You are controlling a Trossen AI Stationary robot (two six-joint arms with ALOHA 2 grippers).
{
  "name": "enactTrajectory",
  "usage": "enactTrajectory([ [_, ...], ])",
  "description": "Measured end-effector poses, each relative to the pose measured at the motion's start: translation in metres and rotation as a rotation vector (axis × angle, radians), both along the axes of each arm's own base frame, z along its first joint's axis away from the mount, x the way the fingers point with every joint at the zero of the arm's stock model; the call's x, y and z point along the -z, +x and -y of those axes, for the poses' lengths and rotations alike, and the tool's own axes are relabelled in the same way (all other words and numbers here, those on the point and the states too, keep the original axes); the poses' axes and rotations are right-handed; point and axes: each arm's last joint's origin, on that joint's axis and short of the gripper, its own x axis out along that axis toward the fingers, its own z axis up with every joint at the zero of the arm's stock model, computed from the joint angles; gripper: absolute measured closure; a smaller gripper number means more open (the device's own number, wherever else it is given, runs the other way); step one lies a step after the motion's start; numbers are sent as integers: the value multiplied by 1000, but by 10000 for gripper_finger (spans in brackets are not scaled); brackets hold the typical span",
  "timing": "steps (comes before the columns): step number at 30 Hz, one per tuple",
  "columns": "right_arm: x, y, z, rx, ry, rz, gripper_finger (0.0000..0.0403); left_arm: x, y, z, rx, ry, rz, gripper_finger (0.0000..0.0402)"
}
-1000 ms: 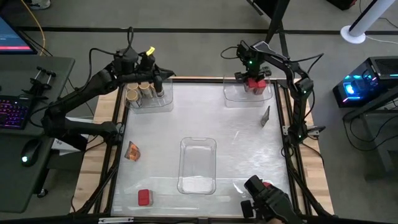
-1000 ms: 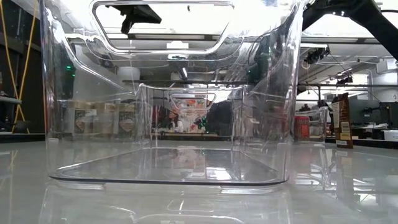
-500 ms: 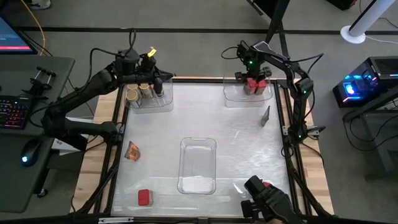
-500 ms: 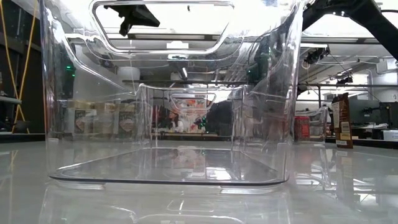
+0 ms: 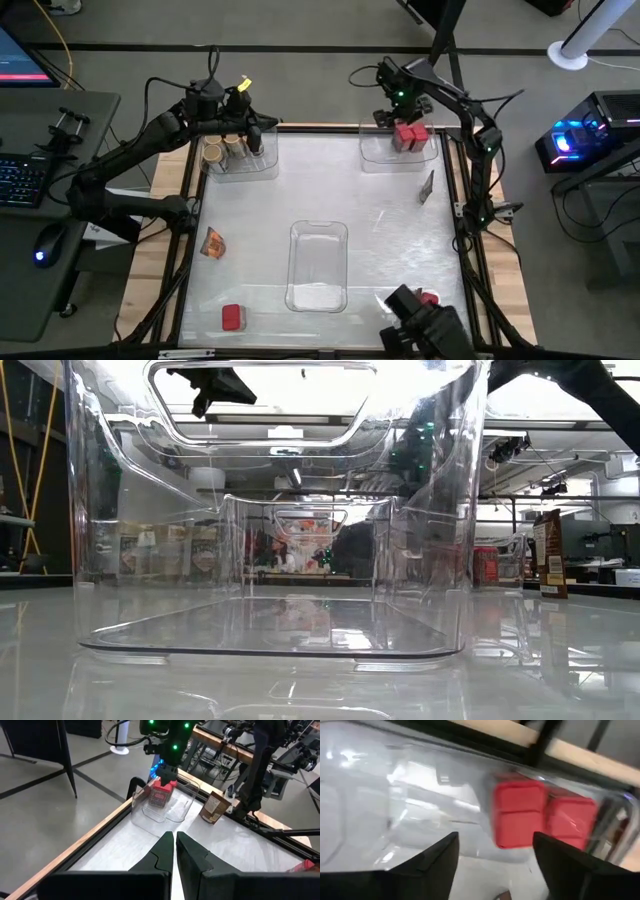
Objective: Sort spices by type
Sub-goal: Put the top red seasoning can into the top right transparent bin
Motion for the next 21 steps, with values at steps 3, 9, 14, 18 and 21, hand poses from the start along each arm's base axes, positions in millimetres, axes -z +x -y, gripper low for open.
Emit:
enactTrajectory([
  [3,9,11,-8,-77,-1,2,224,0,0,0,-1,-2,-3,392],
  [9,40,21,-13,-71,-35,5,387,1,0,-1,-27,8,-11,392],
  [14,50,20,-10,-28,-97,-32,388,0,-1,-1,-28,8,-10,392],
  [18,52,21,-7,-11,-158,-45,396,0,-1,-1,-29,9,-10,392],
  [21,52,21,-6,6,-170,-43,398,0,-1,-1,-30,9,-11,392],
])
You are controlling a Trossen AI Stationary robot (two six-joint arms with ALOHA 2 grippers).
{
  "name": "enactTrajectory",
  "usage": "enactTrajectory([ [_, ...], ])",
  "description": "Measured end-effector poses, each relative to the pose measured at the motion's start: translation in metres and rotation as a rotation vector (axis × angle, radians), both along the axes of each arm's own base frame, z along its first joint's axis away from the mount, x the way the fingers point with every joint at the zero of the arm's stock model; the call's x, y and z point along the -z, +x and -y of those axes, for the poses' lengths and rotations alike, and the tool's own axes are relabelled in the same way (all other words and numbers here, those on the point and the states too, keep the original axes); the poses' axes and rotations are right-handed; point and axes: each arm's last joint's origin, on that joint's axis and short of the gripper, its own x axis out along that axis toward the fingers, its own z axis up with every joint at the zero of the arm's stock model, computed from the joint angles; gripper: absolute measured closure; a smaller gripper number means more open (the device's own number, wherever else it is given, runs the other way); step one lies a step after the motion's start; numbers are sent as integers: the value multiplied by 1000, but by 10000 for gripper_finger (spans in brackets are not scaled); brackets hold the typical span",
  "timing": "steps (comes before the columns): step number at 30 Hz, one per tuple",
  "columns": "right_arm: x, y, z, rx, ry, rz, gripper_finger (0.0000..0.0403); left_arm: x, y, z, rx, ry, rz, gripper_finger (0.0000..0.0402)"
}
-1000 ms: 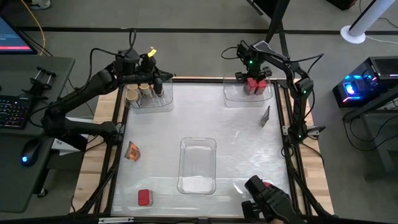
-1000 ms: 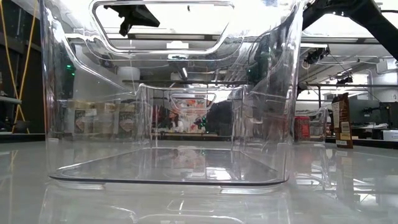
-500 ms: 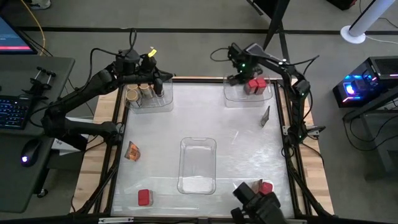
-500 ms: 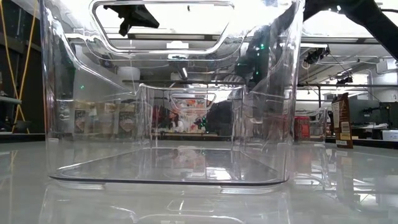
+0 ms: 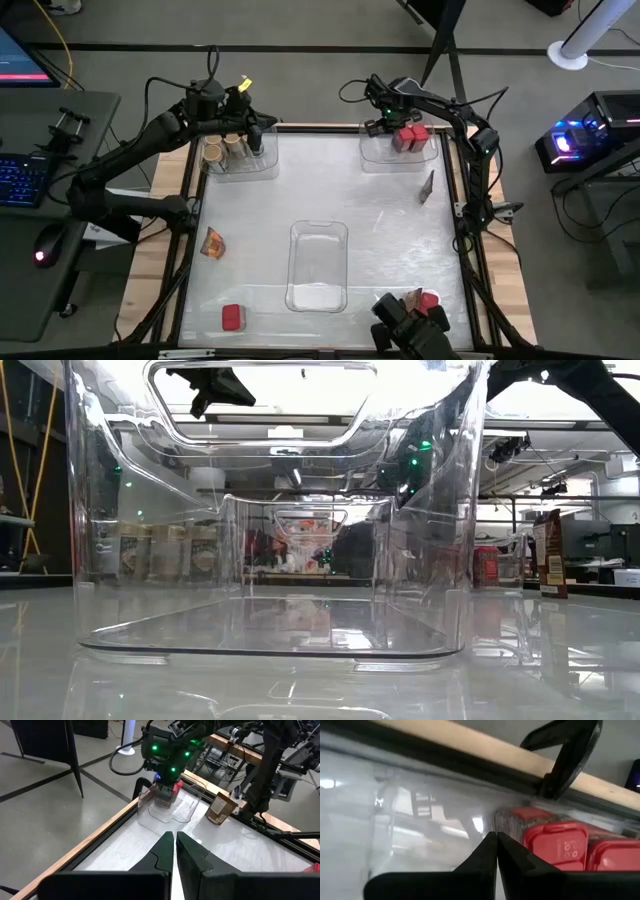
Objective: Sort spices by type
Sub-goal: Put the top red seasoning can into the top right transparent bin
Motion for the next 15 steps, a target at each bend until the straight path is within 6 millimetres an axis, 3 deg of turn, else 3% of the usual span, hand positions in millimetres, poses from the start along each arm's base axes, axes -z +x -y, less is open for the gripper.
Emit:
enactTrajectory([
  [15,-1,-5,2,151,-74,-53,402,0,0,0,0,0,0,392],
])
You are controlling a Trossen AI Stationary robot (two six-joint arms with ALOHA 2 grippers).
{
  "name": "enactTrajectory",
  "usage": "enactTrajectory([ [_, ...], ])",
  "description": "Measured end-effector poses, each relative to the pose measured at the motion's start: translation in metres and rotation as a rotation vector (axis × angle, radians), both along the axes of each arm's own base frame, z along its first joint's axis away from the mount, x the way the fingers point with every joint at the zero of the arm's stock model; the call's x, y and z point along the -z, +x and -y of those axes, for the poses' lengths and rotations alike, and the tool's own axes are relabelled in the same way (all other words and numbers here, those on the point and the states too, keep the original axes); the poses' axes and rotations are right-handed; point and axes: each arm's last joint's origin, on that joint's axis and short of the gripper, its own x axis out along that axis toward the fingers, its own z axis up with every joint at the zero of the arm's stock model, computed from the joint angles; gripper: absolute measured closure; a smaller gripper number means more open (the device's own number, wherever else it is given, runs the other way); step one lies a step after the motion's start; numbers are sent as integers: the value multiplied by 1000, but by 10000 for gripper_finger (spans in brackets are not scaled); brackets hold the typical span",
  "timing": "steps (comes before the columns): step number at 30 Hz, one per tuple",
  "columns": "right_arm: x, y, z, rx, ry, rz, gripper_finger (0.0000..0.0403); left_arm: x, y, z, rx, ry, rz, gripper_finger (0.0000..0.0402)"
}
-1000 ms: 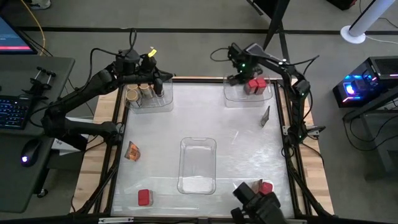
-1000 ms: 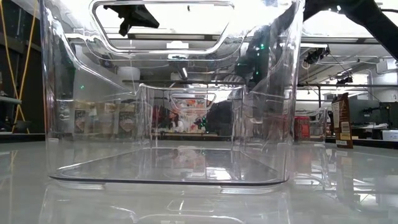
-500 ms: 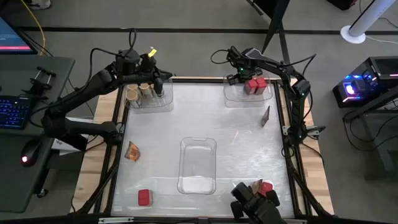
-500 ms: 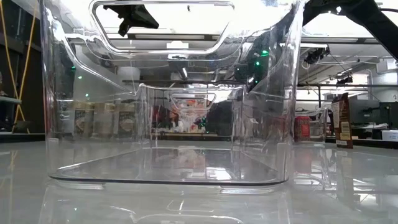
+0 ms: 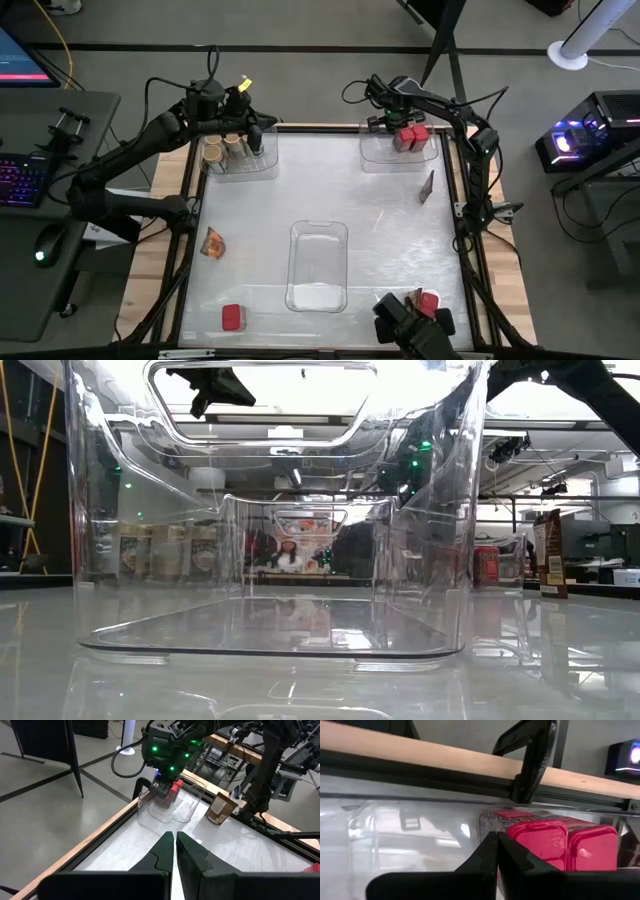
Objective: Sort spices by type
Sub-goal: Put the top red seasoning can into the top right transparent bin, then put the right red seasoning can into the top right transparent bin
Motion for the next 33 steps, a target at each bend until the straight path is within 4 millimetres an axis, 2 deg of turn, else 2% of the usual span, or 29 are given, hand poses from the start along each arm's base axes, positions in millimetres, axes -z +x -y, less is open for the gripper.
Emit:
enactTrajectory([
  [11,-2,1,-2,17,-24,-32,402,0,0,0,0,-1,-1,392],
  [17,-30,20,-5,-104,-86,7,402,3,-1,1,11,4,-33,392],
  [21,-53,34,-16,-273,-30,83,402,4,-2,1,11,-7,-50,392],
  [24,-78,46,-50,-467,-31,99,403,7,-3,2,13,-24,-76,392],
  [27,-100,53,-98,-612,36,212,403,9,-4,3,30,-7,-112,392],
  [30,-105,56,-151,-679,115,293,402,9,-3,3,44,20,-121,392],
  [33,-99,49,-210,-685,180,290,402,7,-3,2,46,46,-103,392],
])
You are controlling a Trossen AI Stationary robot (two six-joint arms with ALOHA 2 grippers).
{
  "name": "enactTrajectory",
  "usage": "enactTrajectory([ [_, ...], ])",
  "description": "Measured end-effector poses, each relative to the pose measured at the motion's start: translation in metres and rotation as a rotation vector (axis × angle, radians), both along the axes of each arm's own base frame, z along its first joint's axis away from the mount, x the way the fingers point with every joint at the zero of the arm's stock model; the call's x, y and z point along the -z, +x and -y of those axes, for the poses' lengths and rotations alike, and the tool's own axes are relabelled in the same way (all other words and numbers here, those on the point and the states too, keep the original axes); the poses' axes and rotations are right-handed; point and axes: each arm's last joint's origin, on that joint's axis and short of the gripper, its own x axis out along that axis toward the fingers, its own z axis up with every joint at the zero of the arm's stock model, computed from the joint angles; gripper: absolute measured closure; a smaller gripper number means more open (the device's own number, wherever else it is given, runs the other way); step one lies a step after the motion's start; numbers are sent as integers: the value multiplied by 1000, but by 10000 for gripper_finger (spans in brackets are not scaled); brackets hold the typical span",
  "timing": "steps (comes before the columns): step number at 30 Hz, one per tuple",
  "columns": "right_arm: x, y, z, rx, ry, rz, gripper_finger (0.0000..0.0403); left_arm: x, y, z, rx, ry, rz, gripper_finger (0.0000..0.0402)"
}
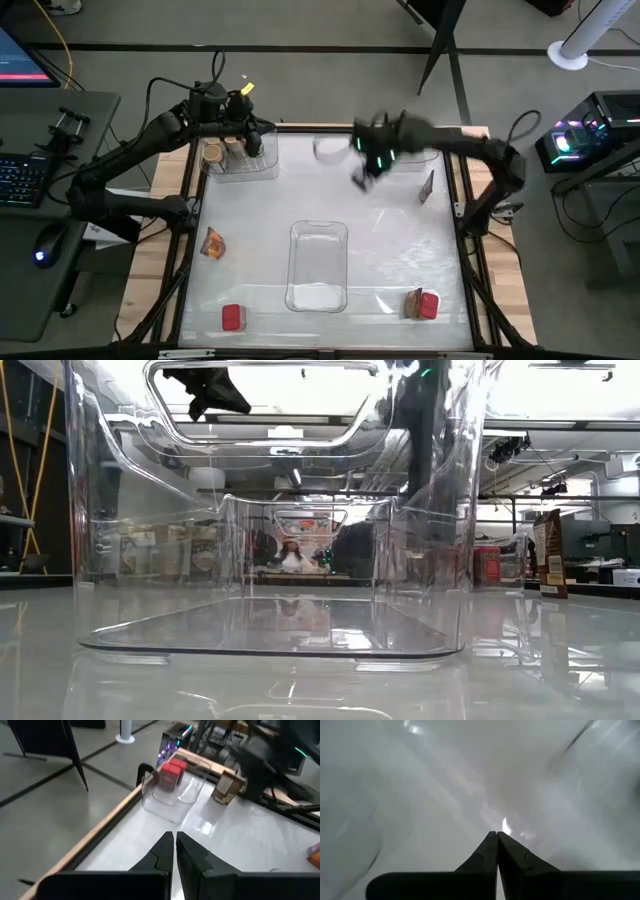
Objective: Sort spices by type
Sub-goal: Put the right red seasoning can into the top right transparent bin
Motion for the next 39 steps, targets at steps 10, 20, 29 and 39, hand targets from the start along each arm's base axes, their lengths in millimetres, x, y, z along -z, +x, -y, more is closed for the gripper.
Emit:
enactTrajectory([
  [10,23,-70,-141,281,386,-190,346,-9,3,-2,31,121,53,392],
  [20,3,-127,-209,487,483,-436,184,-9,3,-3,42,145,49,392],
  [29,39,-129,-255,541,635,-416,169,-10,4,-3,52,171,46,392],
  [39,84,-140,-257,414,574,-392,386,-10,4,-3,50,172,47,392],
])
